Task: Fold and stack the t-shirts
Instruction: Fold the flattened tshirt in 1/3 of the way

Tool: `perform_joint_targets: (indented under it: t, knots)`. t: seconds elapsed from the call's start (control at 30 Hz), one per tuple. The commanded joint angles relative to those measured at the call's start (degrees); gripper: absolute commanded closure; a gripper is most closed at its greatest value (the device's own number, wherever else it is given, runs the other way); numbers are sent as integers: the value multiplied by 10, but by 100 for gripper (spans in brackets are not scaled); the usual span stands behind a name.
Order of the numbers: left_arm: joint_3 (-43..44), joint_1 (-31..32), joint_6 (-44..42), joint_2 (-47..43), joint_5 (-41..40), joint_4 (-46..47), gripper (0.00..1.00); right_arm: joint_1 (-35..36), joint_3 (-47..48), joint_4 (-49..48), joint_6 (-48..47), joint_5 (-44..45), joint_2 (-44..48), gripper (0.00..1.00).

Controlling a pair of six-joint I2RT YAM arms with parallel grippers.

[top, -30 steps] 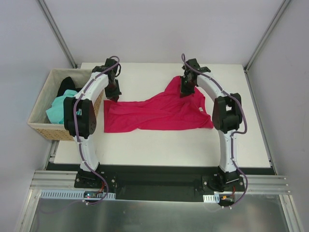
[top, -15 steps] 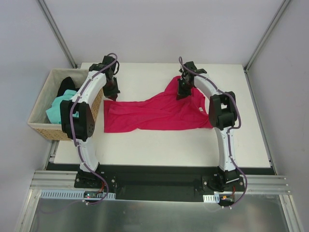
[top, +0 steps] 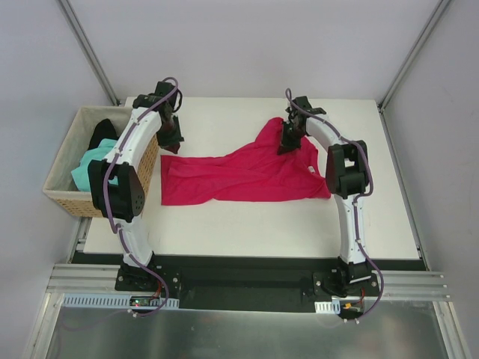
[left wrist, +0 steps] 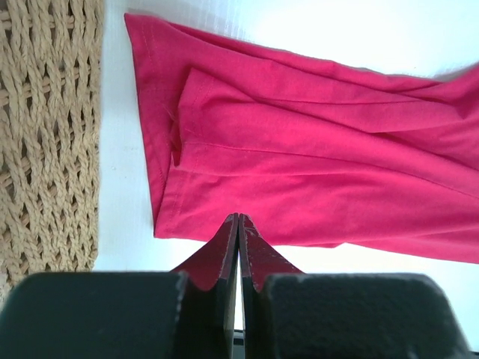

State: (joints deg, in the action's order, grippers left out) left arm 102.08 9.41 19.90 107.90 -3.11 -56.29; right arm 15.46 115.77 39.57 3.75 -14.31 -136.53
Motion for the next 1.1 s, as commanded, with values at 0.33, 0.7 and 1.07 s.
perform_joint_targets:
  t: [0.33,0.7,1.07]
  knots:
    - [72,3,-10,-14,-1,-65,100,-47,38,-38,75,-25,-38,99]
    - [76,3,1,-9,-7,-80,100,-104,78,-45,96,-19,-66,99]
    - [56,3,9,-16,2,-68,100,-116,138,-21,72,-17,-47,40]
